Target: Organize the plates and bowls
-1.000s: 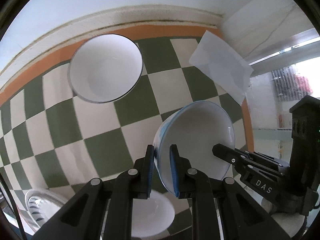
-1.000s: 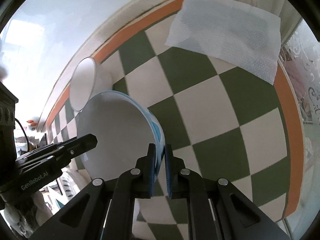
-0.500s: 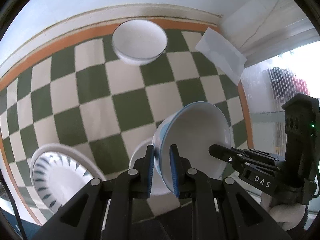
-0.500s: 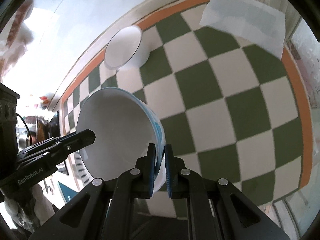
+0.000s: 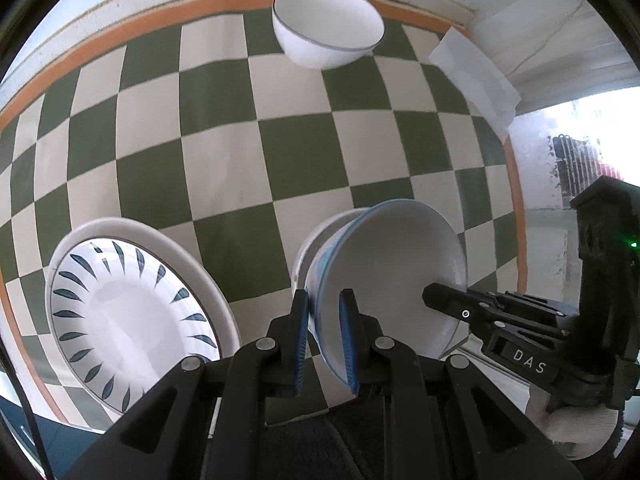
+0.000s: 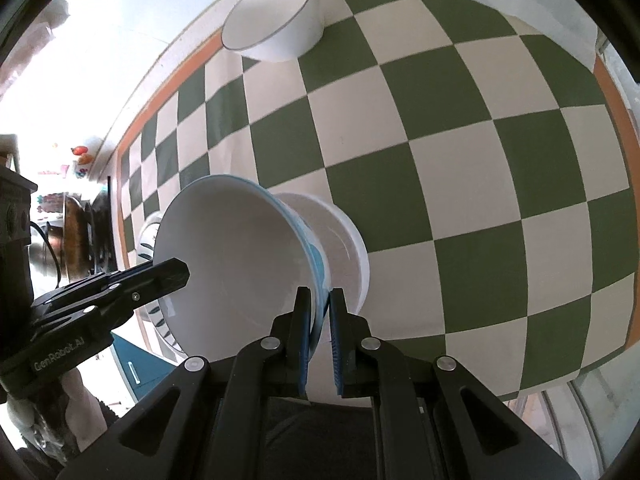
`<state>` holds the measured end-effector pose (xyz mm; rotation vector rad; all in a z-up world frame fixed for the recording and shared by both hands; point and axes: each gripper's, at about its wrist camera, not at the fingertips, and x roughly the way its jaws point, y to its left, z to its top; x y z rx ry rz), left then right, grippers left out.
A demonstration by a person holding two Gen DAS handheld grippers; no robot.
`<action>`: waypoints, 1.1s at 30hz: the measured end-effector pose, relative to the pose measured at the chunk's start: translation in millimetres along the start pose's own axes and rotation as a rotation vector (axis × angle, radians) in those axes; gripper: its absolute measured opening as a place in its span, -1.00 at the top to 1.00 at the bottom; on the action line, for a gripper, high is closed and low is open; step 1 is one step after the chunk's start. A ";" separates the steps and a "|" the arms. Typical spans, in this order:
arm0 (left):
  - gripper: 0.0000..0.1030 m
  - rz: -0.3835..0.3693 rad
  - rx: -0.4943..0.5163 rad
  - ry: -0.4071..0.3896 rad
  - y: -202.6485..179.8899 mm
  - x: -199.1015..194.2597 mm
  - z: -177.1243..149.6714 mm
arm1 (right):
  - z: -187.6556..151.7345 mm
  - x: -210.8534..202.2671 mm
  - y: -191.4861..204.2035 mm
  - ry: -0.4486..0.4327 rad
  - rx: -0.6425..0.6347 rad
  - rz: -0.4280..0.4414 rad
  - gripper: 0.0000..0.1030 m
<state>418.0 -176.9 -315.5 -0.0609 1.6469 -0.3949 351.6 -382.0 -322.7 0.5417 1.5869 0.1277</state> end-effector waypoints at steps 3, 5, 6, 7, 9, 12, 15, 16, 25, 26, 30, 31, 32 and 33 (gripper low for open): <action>0.74 0.004 -0.003 0.013 1.0 8.1 0.0 | 1.4 7.1 -0.6 0.008 0.000 -0.016 0.80; 0.74 0.006 -0.003 0.023 1.4 12.7 0.2 | 2.1 11.1 -2.5 0.011 0.006 -0.022 0.80; 0.74 0.008 -0.004 0.026 1.8 14.7 0.2 | 3.5 13.1 -3.1 0.015 0.004 -0.026 0.80; 0.74 0.010 -0.002 0.028 2.0 16.3 0.4 | 3.8 15.2 -3.6 0.020 0.004 -0.033 0.80; 0.74 0.010 -0.004 0.031 2.7 18.7 0.9 | 4.7 18.3 -3.1 0.025 -0.003 -0.043 0.80; 0.74 0.011 -0.006 0.035 3.2 21.6 2.6 | 6.5 21.8 -4.3 0.023 0.000 -0.049 0.79; 0.74 0.010 -0.017 0.043 5.9 24.6 1.5 | 8.6 22.3 -2.4 0.026 0.001 -0.053 0.77; 0.74 0.009 -0.023 0.044 7.2 24.9 0.8 | 9.2 22.0 -1.6 0.026 -0.001 -0.056 0.75; 0.69 0.058 -0.066 -0.024 16.7 -9.8 13.6 | 15.7 -0.8 3.3 0.026 -0.029 -0.055 0.71; 0.68 0.056 -0.062 -0.055 18.0 -16.4 22.0 | 19.8 -8.6 4.1 0.012 -0.035 -0.053 0.67; 0.67 0.092 -0.025 -0.243 17.2 -44.9 56.9 | 49.8 -48.1 15.3 -0.099 -0.105 -0.056 0.42; 0.66 0.093 -0.015 -0.289 16.6 -50.4 63.8 | 58.6 -57.2 18.9 -0.135 -0.125 -0.057 0.39; 0.63 0.091 -0.009 -0.342 16.4 -56.8 73.0 | 67.2 -66.2 21.9 -0.180 -0.138 -0.055 0.32; 0.63 0.092 -0.018 -0.392 17.7 -62.5 82.3 | 75.5 -74.7 24.0 -0.228 -0.148 -0.044 0.24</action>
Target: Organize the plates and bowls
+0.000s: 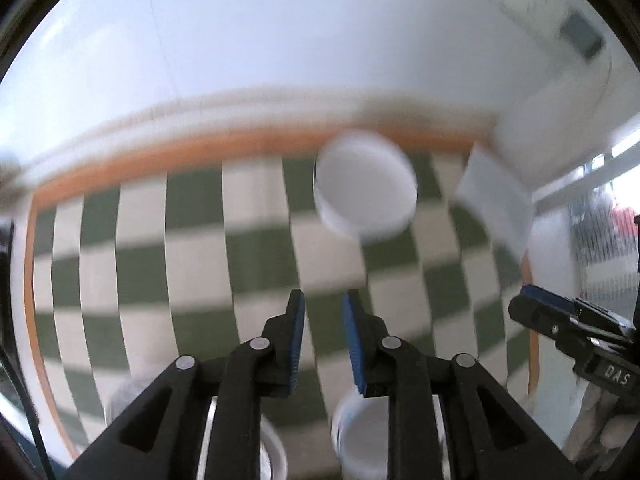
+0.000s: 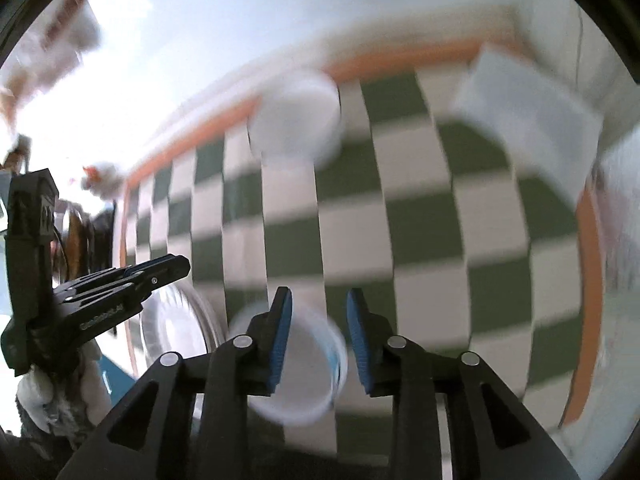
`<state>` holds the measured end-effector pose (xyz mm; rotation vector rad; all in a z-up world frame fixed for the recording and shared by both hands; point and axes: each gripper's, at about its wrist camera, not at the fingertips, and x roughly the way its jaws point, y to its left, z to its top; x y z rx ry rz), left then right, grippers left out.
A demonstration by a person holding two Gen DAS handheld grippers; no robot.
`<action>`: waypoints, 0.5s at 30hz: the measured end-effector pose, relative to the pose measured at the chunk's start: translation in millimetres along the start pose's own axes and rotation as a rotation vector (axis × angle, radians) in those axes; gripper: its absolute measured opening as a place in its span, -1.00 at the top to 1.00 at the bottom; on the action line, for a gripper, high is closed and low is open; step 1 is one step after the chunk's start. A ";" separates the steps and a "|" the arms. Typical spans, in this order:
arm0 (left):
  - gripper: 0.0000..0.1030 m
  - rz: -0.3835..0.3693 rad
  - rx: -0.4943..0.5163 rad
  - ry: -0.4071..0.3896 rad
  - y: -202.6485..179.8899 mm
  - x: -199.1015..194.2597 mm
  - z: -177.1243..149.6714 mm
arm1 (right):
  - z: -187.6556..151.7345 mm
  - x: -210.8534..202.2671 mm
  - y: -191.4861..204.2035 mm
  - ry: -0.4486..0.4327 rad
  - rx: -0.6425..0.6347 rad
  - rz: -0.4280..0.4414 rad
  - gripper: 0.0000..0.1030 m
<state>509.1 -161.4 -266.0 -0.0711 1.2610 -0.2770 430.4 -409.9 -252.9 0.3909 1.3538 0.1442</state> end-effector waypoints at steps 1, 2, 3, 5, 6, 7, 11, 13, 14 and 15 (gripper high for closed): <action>0.61 -0.003 -0.019 -0.038 2.0 -0.2 9.6 | 7.7 -4.4 -0.4 -0.033 -0.006 0.005 0.01; 0.53 -0.015 -0.031 -0.057 4.2 2.3 18.9 | 21.4 -8.1 -0.7 -0.078 -0.017 -0.001 -0.13; 0.49 -0.018 -0.033 -0.055 5.6 6.6 27.2 | 31.9 -9.3 -0.9 -0.109 -0.028 -0.013 -0.15; 0.49 -0.003 -0.039 -0.024 7.1 20.2 44.3 | 54.1 -5.6 -1.7 -0.133 -0.047 -0.021 -0.15; 0.49 -0.010 -0.049 -0.009 8.8 27.3 50.8 | 64.9 -0.4 -2.9 -0.118 -0.045 -0.022 -0.16; 0.49 -0.016 -0.067 0.015 10.8 35.9 57.7 | 77.9 7.6 -5.7 -0.091 -0.037 -0.015 -0.16; 0.50 -0.025 -0.109 0.110 16.2 71.7 76.4 | 117.1 39.7 -14.3 0.010 -0.014 -0.033 -0.15; 0.50 -0.009 -0.102 0.156 13.6 88.7 82.7 | 129.2 58.4 -15.4 0.051 -0.018 -0.044 -0.15; 0.53 -0.013 -0.101 0.179 13.0 96.9 85.2 | 135.8 67.8 -16.4 0.073 -0.021 -0.056 -0.15; 0.53 -0.014 -0.097 0.207 12.8 105.4 87.8 | 141.1 76.9 -17.2 0.093 -0.023 -0.067 -0.16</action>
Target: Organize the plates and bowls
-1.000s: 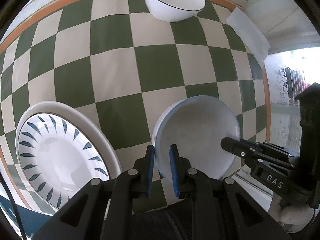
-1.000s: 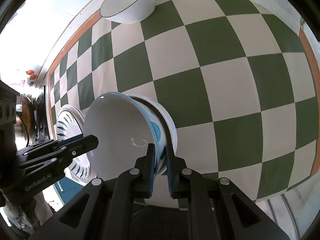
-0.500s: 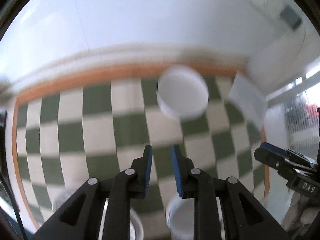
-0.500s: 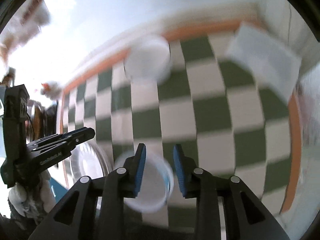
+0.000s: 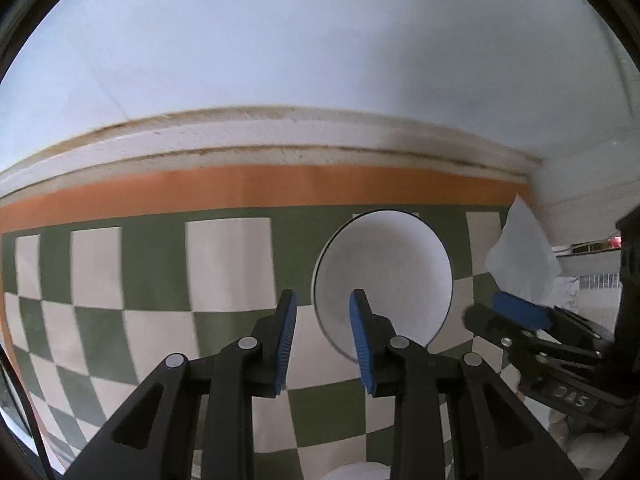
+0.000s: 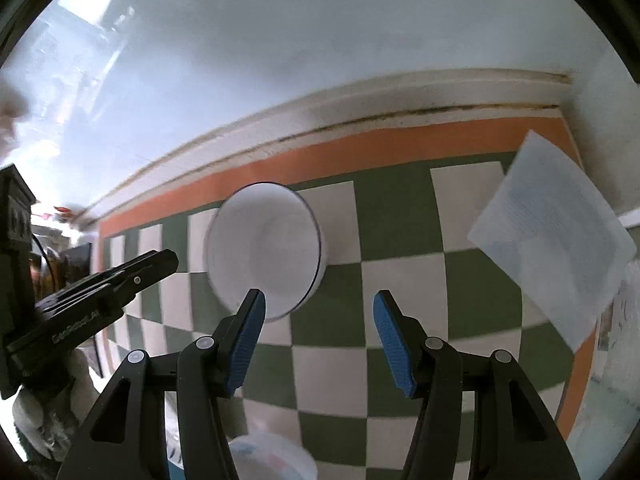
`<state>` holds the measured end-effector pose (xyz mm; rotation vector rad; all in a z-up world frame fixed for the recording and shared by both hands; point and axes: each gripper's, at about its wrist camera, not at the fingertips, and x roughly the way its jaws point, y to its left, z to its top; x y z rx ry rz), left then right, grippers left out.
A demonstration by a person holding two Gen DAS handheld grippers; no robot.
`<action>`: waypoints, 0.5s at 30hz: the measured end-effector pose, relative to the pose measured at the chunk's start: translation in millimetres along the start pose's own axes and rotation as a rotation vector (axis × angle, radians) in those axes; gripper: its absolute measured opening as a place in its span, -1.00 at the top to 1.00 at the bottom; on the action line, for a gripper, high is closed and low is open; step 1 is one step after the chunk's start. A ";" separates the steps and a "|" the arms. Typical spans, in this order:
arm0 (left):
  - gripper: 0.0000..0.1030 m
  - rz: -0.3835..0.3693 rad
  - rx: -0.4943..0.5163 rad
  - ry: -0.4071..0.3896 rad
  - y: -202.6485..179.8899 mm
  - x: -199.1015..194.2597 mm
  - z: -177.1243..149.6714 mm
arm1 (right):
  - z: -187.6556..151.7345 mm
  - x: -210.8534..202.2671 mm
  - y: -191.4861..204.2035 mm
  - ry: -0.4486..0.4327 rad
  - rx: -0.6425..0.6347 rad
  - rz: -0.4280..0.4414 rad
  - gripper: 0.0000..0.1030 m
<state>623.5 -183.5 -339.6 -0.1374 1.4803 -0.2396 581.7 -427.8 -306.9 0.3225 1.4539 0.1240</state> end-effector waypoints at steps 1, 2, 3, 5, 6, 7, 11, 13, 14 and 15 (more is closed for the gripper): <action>0.53 0.001 -0.004 0.019 -0.4 4.4 2.9 | 5.3 8.1 -0.6 0.016 -0.001 -0.012 -0.15; 0.53 -0.002 -0.010 0.036 0.0 9.2 5.8 | 9.4 15.7 -1.1 0.030 -0.001 -0.025 -0.15; 0.53 0.002 -0.010 0.056 0.1 14.1 8.3 | 13.7 23.5 -2.4 0.047 0.001 -0.035 -0.15; 0.53 0.001 -0.016 0.074 0.7 20.4 11.5 | 17.8 34.7 -3.5 0.075 0.009 -0.049 -0.15; 0.53 -0.005 -0.019 0.085 1.1 23.4 13.1 | 21.2 41.5 -4.5 0.091 0.009 -0.059 -0.15; 0.53 -0.010 -0.027 0.097 2.1 27.6 15.1 | 23.4 45.4 -5.1 0.099 0.010 -0.064 -0.15; 0.58 -0.044 -0.068 0.136 8.9 36.3 19.3 | 26.1 58.9 -5.5 0.139 0.013 -0.074 -0.02; 0.70 -0.060 -0.074 0.150 9.6 38.1 21.2 | 26.5 65.0 -4.1 0.160 0.009 -0.076 0.12; 0.70 -0.059 -0.082 0.154 10.2 38.4 21.7 | 26.8 67.5 -3.5 0.167 0.007 -0.075 0.32; 0.73 -0.069 -0.090 0.156 10.4 37.9 22.3 | 27.1 69.7 -2.8 0.173 0.005 -0.079 0.39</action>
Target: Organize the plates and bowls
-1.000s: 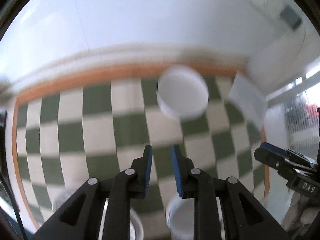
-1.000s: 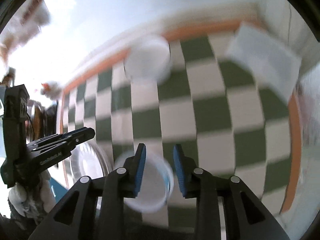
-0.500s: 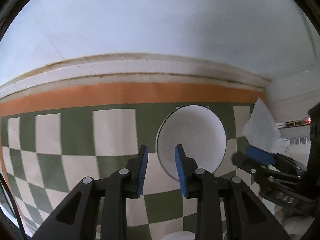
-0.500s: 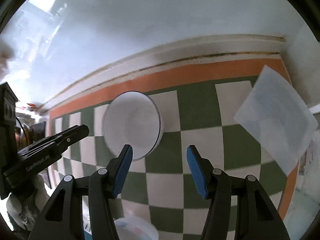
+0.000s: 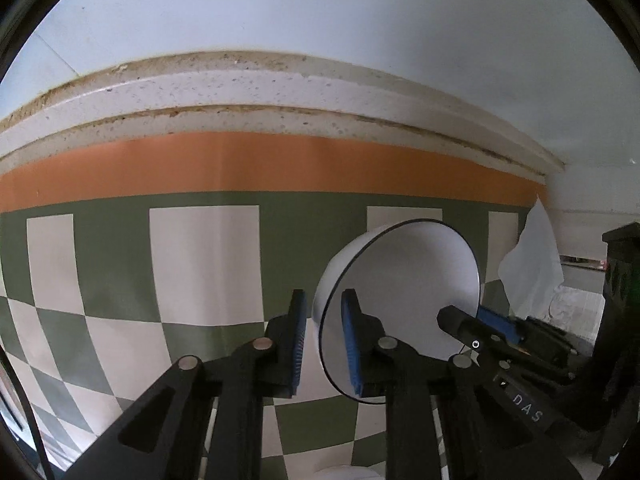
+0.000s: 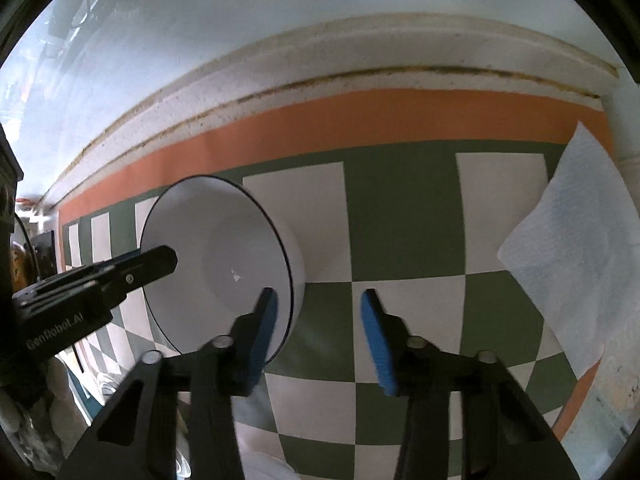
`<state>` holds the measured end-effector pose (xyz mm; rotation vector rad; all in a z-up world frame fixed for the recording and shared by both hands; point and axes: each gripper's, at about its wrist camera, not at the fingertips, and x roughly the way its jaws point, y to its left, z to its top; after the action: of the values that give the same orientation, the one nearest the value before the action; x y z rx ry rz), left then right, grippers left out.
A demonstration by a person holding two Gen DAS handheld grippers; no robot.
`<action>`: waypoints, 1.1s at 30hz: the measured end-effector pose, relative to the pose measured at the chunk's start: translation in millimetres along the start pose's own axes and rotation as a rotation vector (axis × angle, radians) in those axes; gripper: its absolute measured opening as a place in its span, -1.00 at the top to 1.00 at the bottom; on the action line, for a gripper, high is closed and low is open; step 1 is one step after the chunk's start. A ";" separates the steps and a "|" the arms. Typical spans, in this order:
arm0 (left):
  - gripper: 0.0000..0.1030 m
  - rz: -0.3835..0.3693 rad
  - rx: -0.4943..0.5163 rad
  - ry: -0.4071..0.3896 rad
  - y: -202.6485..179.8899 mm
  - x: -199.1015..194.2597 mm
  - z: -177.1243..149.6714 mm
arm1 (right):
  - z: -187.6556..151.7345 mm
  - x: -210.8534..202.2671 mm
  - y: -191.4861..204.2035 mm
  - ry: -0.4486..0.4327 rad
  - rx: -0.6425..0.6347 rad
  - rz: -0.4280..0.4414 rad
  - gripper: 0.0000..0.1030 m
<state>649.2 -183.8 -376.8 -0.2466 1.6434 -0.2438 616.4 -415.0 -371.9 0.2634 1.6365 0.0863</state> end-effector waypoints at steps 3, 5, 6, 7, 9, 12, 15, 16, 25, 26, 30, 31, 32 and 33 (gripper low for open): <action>0.75 -0.006 -0.013 0.002 1.0 -1.7 1.3 | 0.8 0.7 4.1 0.000 -0.006 0.022 0.69; 0.77 -0.006 -0.017 0.002 3.1 -2.8 1.9 | 1.2 0.6 8.2 0.000 -0.016 0.012 0.82; 0.78 -0.008 -0.021 0.003 3.8 -2.6 1.8 | 0.8 -0.4 9.4 -0.004 -0.017 0.006 0.82; 0.78 -0.007 -0.025 0.008 3.9 -2.0 1.6 | 1.0 -0.4 10.7 -0.007 -0.018 -0.006 0.83; 0.78 0.006 -0.029 0.013 3.6 -3.2 1.1 | 1.3 0.0 11.6 -0.013 -0.019 -0.015 0.83; 0.70 -0.009 -0.066 -0.014 8.3 -8.9 2.7 | 2.1 -1.9 14.7 -0.013 -0.015 -0.013 0.84; 0.66 -0.013 -0.076 -0.012 10.9 -9.6 5.4 | 3.1 -0.3 16.6 -0.012 -0.031 -0.027 0.84; 0.66 -0.012 -0.073 -0.012 11.6 -10.0 5.5 | 3.2 -0.3 17.1 -0.010 -0.032 -0.030 0.84; 0.68 0.041 -0.019 -0.030 0.3 -7.4 5.1 | 6.5 0.6 27.1 0.002 -0.045 -0.047 0.84; 0.70 0.054 -0.014 -0.028 -2.9 -6.8 5.2 | 6.8 0.4 28.0 0.003 -0.047 -0.051 0.84; 0.70 0.065 0.029 -0.033 -16.3 -8.7 3.2 | 4.2 5.5 34.8 0.001 -0.048 -0.059 0.84; 0.70 0.080 0.036 -0.036 -18.6 -9.0 2.2 | 4.2 5.4 34.9 0.001 -0.046 -0.056 0.84; 0.70 0.089 0.043 -0.038 -20.2 -8.5 1.0 | 3.7 4.4 34.0 0.000 -0.039 -0.048 0.84; 0.70 0.101 0.058 -0.038 -22.7 -7.0 -0.4 | 3.5 4.0 32.4 -0.002 -0.031 -0.039 0.84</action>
<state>649.8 -203.4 -363.2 -0.1228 1.6035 -0.2087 623.5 -383.0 -369.1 0.2078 1.6360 0.0819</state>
